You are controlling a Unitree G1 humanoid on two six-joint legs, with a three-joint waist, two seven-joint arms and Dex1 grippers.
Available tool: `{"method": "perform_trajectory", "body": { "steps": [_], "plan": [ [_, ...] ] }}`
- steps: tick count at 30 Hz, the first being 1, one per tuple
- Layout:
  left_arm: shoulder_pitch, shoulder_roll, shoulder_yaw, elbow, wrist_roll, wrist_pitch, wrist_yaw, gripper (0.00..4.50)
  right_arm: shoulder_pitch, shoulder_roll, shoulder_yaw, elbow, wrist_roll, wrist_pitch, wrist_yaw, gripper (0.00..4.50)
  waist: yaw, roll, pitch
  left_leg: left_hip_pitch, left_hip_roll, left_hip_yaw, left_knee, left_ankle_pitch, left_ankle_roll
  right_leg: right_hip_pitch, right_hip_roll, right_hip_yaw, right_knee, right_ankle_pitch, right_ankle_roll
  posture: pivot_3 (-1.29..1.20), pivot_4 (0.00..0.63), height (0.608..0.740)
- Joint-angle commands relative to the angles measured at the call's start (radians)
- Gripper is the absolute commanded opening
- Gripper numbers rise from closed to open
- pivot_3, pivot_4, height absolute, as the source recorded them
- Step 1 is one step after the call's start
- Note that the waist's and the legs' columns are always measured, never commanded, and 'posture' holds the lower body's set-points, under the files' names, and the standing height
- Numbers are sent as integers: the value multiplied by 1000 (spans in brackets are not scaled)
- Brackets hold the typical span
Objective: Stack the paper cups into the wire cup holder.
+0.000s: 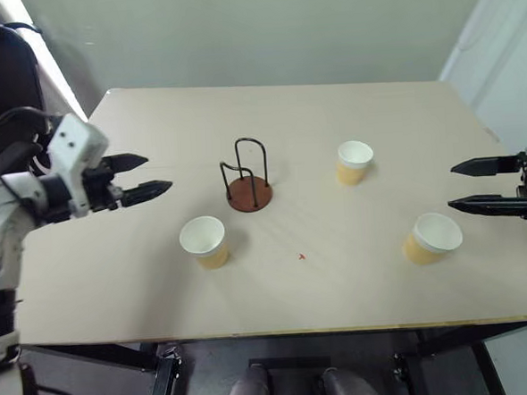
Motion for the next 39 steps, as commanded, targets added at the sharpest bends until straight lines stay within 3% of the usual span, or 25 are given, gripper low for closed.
{"method": "perform_trajectory", "body": {
  "steps": [1,5,11,17,20,32,35,39],
  "plan": [
    [-95,-76,-93,13,111,46,131,3676,6,-15,-53,-34,20,4,-15,3863,1,0,0,0,0,0,1,0,1,0,0,0,0,0,1,0,150,740],
    [-74,-152,-184,5,185,63,185,3676,32,-22,-81,-54,29,15,-23,3863,-4,0,0,0,0,2,2,0,1,1,0,1,-3,3,2,0,150,740],
    [-74,-210,-178,23,206,60,217,3676,51,-30,-166,-139,132,87,7,3863,-8,-1,1,-1,0,5,2,6,-9,0,1,2,-4,1,5,0,150,740],
    [-106,-283,-198,66,222,45,234,3676,61,-25,-166,-162,138,100,-17,3863,0,-1,1,-1,0,5,7,4,-6,3,1,4,-4,-1,9,0,150,740],
    [-133,-332,-199,121,242,20,256,3676,61,-25,-160,-163,134,100,-23,3863,4,-1,1,-2,-1,5,12,-1,2,4,1,5,-4,0,10,0,150,740],
    [-271,-488,-212,394,304,-132,287,3676,78,-30,-177,-185,139,110,-37,3863,4,-2,1,-2,-3,5,13,0,6,5,1,7,-4,3,16,0,150,740],
    [-294,-501,-214,439,320,-164,285,3101,117,-32,-217,-211,144,122,-40,3910,5,-2,2,-2,-3,6,13,0,6,5,1,8,-4,3,17,0,150,740],
    [-299,-506,-216,460,337,-184,275,1654,157,-31,-258,-237,152,134,-46,3910,5,-2,2,-2,-3,8,13,0,5,5,1,10,-4,2,19,0,150,740]
  ]
}}
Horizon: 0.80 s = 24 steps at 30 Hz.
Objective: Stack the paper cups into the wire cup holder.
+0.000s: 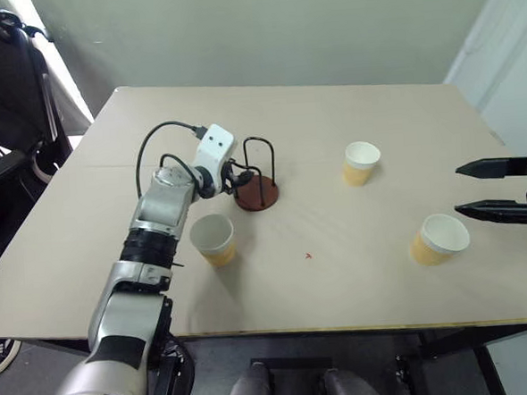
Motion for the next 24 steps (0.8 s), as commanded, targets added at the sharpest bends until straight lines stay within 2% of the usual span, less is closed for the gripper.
{"method": "perform_trajectory", "body": {
  "steps": [1,5,11,17,21,24],
  "plan": [
    [-40,-4,4,2,17,-34,-9,1295,19,-19,-76,-41,24,9,-8,3910,0,0,0,0,0,1,0,0,0,0,0,0,0,0,1,0,150,740],
    [-45,-13,12,4,16,-38,-20,32,28,-17,-78,-46,26,8,-17,3910,0,0,0,1,-1,7,1,0,0,0,0,8,0,-2,5,0,150,740],
    [-55,0,37,-62,-40,-31,-125,32,6,-16,-47,-32,21,-1,-33,3910,-2,-1,0,2,-4,11,4,-1,3,0,-1,16,-1,-1,10,0,150,740],
    [-52,31,43,-330,-210,97,-352,32,-11,-19,-29,-18,16,-9,-38,3910,0,-1,1,-4,-4,11,12,-4,7,-2,-1,16,0,-1,11,0,150,740],
    [-17,78,-33,-533,-306,196,-514,32,-9,-20,-32,-18,17,-11,-37,3910,-1,0,0,-5,-4,13,17,-7,10,-2,-2,16,-1,-1,12,0,150,740],
    [27,114,-97,-617,-315,198,-583,32,-2,-18,-39,-24,19,-10,-36,3910,0,0,0,-5,-4,14,18,-9,12,-1,-3,16,-1,-1,12,0,150,740]
  ]
}}
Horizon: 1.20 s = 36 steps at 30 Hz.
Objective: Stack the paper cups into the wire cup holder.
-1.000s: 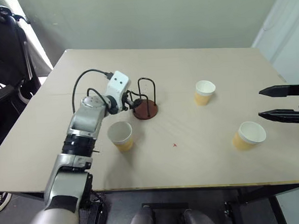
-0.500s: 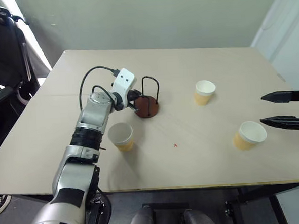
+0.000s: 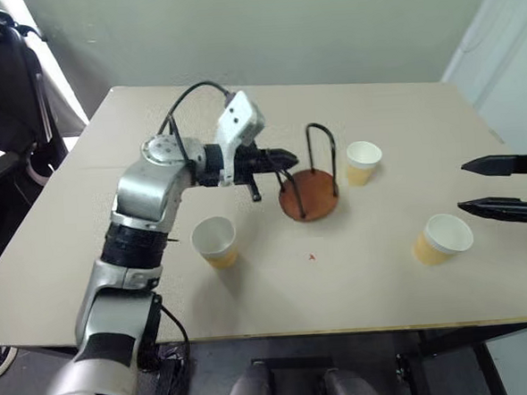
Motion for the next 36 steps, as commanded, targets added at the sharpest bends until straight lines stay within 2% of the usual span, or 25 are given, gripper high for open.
{"method": "perform_trajectory", "body": {
  "steps": [1,2,5,11,15,27,31,36],
  "plan": [
    [45,41,-73,-113,-11,-8,-86,32,-5,-18,-25,-16,11,-12,1,3910,0,0,0,0,0,0,0,-2,3,0,0,0,0,0,0,0,150,740],
    [67,56,-115,-118,27,-64,-108,32,1,-16,-32,-21,12,-11,2,3910,-1,0,0,1,0,0,0,-5,8,0,0,0,1,0,0,0,150,740],
    [113,54,-190,-76,105,-240,-145,32,20,-16,-52,-32,15,-4,0,3910,0,1,0,2,1,0,0,-5,8,0,0,0,2,1,-1,0,150,740],
    [100,-23,-224,83,169,-445,-170,32,43,-17,-72,-50,19,6,-12,3910,1,2,0,1,1,-1,1,-6,9,0,0,0,2,3,0,0,150,740],
    [78,-50,-226,146,206,-471,-164,32,56,-19,-82,-60,18,11,-18,3910,0,2,0,1,1,-1,2,-5,9,0,0,0,2,6,0,0,150,740],
    [111,-59,-242,150,286,-437,-125,32,82,-15,-103,-74,20,16,-20,3910,0,3,0,-1,1,0,1,-7,10,-2,0,0,0,6,0,0,150,740],
    [111,-65,-238,155,299,-438,-111,1185,79,-14,-95,-71,18,12,-20,3910,0,3,0,-1,1,0,1,-7,10,-2,0,0,0,6,0,0,150,740],
    [113,-56,-241,146,316,-431,-114,3036,59,-13,-68,-66,17,9,-28,3910,0,3,0,-1,1,0,1,-6,10,-2,0,0,0,6,0,0,150,740]
  ]
}}
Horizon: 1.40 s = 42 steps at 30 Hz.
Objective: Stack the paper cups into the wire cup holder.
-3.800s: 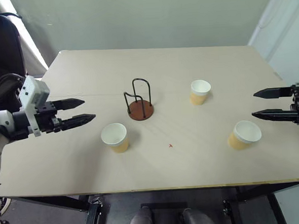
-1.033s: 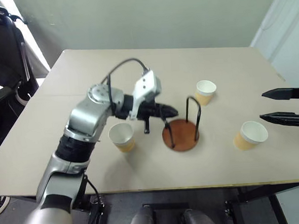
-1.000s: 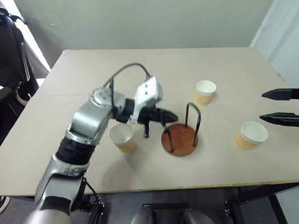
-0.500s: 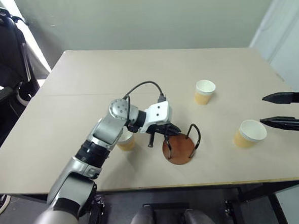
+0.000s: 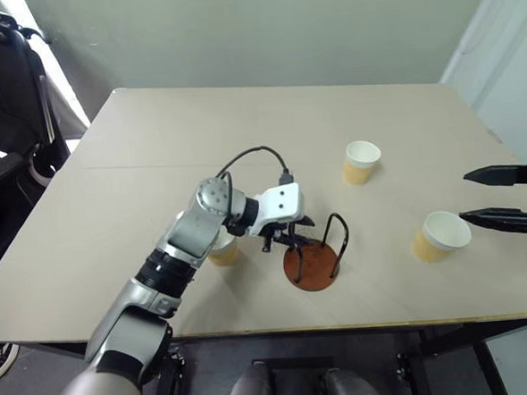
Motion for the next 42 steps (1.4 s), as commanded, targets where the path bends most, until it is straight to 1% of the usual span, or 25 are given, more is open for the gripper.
{"method": "perform_trajectory", "body": {
  "steps": [1,4,6,9,11,13,17,19,21,25,28,31,34,37,41,42],
  "plan": [
    [-3,4,7,-18,16,2,9,3408,-27,-12,-10,-6,14,-14,-9,3910,0,0,0,0,0,0,0,0,0,0,0,0,0,0,0,0,150,740],
    [0,43,5,-37,27,4,-19,4465,-29,-11,-7,-7,13,-13,-9,3910,0,0,0,0,0,0,0,0,0,0,0,0,0,0,0,0,150,740],
    [-1,85,11,-71,13,25,-64,4465,-28,-12,-7,-7,13,-13,-7,3910,0,0,0,0,0,0,-1,0,0,-1,0,0,0,0,0,0,150,740],
    [-17,137,48,-117,-8,53,-85,4465,-17,-18,-14,-7,9,-14,4,3910,0,0,0,-2,0,0,-1,0,0,-2,0,0,0,0,0,0,150,740],
    [-38,172,98,-156,-70,101,-123,4465,-5,-27,-12,-7,-5,-18,11,3910,0,0,0,-4,0,0,-1,0,0,-4,0,0,0,0,0,0,150,740],
    [-79,219,176,-171,-151,154,-169,4465,20,-45,15,-3,-47,-39,16,3910,0,0,0,-5,0,0,0,0,0,-5,0,0,0,0,0,0,150,740],
    [-131,280,255,-179,-248,230,-216,4465,59,-71,72,23,-132,-94,13,3910,0,1,0,-5,0,0,0,0,0,-5,0,0,0,0,0,0,150,740],
    [-140,339,318,-195,-318,283,-262,4465,66,-90,131,51,-194,-125,-2,3910,-2,2,-1,-5,0,0,0,0,0,-5,0,0,0,0,0,0,150,740],
    [-134,382,356,-212,-369,320,-289,4465,57,-94,165,69,-219,-141,-7,3910,-3,2,-1,-5,0,0,-1,-1,-1,-7,-1,0,0,1,-2,0,150,740],
    [-64,493,443,-238,-443,376,-312,4465,12,-85,276,77,-283,-160,-43,3910,-9,3,-1,-5,1,1,-2,-1,-1,-8,-1,0,0,1,-3,0,150,740],
    [31,564,518,-270,-482,405,-293,4465,-22,-76,346,96,-325,-181,-53,3910,-16,4,-1,-4,2,1,-2,-1,-1,-8,0,-1,0,2,-3,0,150,740],
    [142,612,626,-349,-562,465,-267,4465,-52,-67,395,103,-337,-198,-38,3910,-17,4,-1,-5,2,1,-2,-1,-1,-9,0,-1,1,2,-3,0,150,740],
    [215,638,716,-412,-615,506,-213,4465,-80,-57,470,130,-387,-231,-36,3910,-17,4,-1,-5,2,1,-2,-1,-1,-9,0,-1,0,2,-3,0,150,740],
    [254,647,763,-459,-663,532,-180,4465,-104,-36,534,168,-444,-262,-50,3910,-15,4,-1,-5,3,1,-2,0,-2,-8,0,-1,0,2,-5,0,150,740],
    [307,675,796,-478,-690,539,-159,4465,-147,9,580,204,-481,-278,-57,3910,-18,4,0,-4,3,2,-2,1,-3,-9,0,-1,1,4,-8,0,150,740],
    [315,680,801,-479,-693,538,-154,4489,-159,20,590,209,-488,-281,-56,3724,-19,4,0,-4,4,2,-2,1,-3,-10,0,-1,1,5,-9,0,150,740]
  ]
}}
